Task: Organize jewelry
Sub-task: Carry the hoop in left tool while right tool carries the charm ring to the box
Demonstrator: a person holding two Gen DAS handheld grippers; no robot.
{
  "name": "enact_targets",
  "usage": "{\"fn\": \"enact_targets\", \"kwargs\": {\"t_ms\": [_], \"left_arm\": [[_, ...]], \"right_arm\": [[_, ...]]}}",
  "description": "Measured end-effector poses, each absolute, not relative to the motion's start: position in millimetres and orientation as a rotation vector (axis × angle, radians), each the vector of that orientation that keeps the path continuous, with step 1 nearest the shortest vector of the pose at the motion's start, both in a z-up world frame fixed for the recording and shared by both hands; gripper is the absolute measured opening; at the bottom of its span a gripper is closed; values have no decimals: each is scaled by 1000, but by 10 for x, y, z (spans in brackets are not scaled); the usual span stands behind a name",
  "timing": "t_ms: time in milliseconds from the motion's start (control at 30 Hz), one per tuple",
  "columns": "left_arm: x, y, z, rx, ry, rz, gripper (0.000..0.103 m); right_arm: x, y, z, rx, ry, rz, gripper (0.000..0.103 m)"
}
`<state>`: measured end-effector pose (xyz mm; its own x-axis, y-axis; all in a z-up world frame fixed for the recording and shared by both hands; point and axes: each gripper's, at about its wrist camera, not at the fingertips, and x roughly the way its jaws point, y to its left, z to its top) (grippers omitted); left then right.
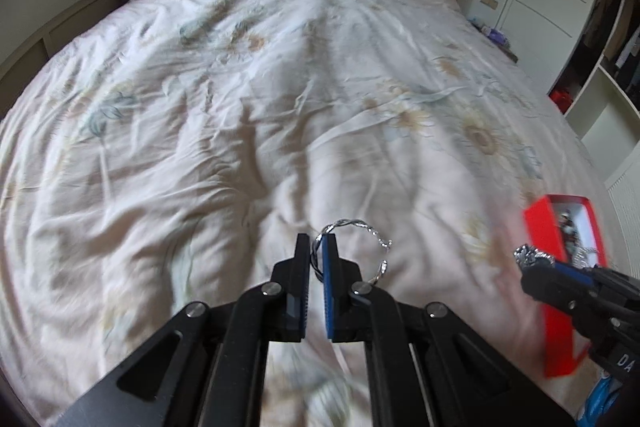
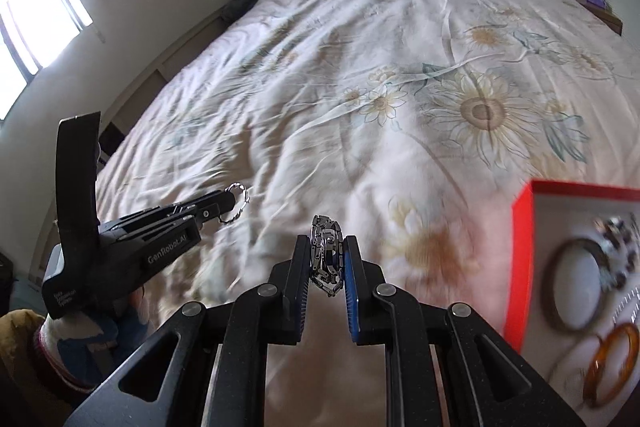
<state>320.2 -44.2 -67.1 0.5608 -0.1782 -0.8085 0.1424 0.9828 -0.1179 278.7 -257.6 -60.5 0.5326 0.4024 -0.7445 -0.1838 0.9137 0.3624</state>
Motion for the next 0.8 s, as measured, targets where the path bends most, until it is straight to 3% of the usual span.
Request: {"fn": "enact_targets", "kwargs": {"t_ms": [400,800], "left_arm": [[2464,-1255,-148,-27,926,-360,5],[2284,-2629,-396,57,997,-533,5]], "right_arm": [[1973,-3493,-360,322,886,212,16],[1614,-4687,-758,384,927,17,16]]}}
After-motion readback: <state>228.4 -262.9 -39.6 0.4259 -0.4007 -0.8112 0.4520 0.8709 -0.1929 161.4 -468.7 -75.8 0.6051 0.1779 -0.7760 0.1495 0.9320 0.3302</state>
